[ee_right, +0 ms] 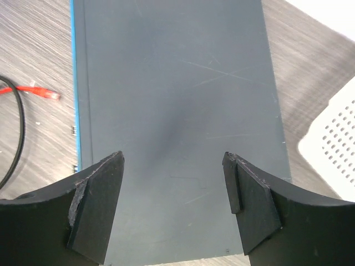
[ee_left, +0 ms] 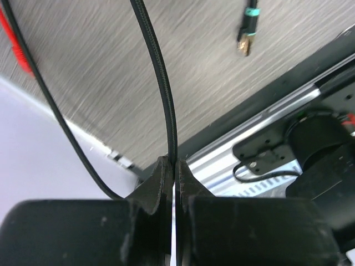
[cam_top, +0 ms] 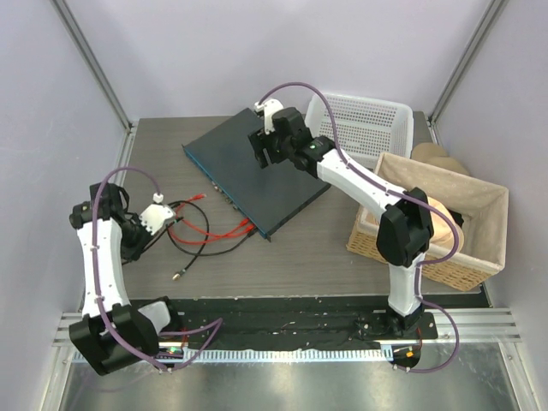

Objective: Pull the plug from the switch port
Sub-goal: Place the connector at the center of the board, then pull the connector from the switch port.

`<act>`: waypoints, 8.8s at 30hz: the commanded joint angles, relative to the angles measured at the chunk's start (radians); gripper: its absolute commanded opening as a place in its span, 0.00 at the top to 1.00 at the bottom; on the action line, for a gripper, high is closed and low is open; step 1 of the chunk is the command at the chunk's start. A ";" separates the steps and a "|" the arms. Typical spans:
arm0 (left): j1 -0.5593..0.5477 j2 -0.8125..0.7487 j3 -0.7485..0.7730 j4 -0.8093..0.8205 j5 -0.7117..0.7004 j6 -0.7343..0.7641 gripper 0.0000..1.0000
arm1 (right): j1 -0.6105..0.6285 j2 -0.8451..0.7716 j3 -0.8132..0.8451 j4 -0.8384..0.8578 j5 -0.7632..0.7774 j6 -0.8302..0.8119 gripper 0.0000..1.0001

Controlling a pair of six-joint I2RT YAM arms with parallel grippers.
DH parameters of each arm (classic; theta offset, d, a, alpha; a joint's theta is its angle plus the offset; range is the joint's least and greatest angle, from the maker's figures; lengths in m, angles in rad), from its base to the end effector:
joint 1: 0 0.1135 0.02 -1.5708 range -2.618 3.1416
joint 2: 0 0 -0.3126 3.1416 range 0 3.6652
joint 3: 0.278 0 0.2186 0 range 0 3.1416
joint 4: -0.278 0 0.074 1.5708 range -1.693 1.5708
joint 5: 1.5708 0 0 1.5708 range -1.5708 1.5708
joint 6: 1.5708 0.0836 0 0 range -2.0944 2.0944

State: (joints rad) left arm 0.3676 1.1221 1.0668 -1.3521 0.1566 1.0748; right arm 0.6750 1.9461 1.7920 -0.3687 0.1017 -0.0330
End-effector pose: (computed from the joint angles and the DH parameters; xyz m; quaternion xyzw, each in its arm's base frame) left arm 0.1195 0.0321 0.2889 0.3501 0.9299 -0.0048 0.1126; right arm 0.3860 0.2981 0.3529 -0.2759 0.8199 0.1159 0.4881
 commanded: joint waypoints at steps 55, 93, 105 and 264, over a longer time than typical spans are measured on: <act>-0.134 -0.010 0.154 0.553 0.467 -0.884 0.26 | -0.097 -0.128 -0.241 0.028 -0.077 -0.093 0.22; -0.392 0.544 -0.168 1.200 0.922 -1.314 0.55 | -0.014 -0.153 -0.381 -0.061 -0.125 -0.197 0.23; -0.391 0.686 -0.180 1.280 0.960 -1.269 0.54 | 0.008 -0.105 -0.365 -0.067 -0.002 -0.289 0.23; -0.372 0.866 -0.297 1.862 0.678 -1.860 1.00 | 0.159 -0.021 -0.361 -0.062 0.142 -0.438 0.21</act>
State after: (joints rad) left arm -0.0235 1.9514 0.6769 0.5682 1.0016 -0.8543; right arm 0.8303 1.9015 1.3994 -0.4557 0.2268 -0.4656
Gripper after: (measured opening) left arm 0.049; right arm 0.791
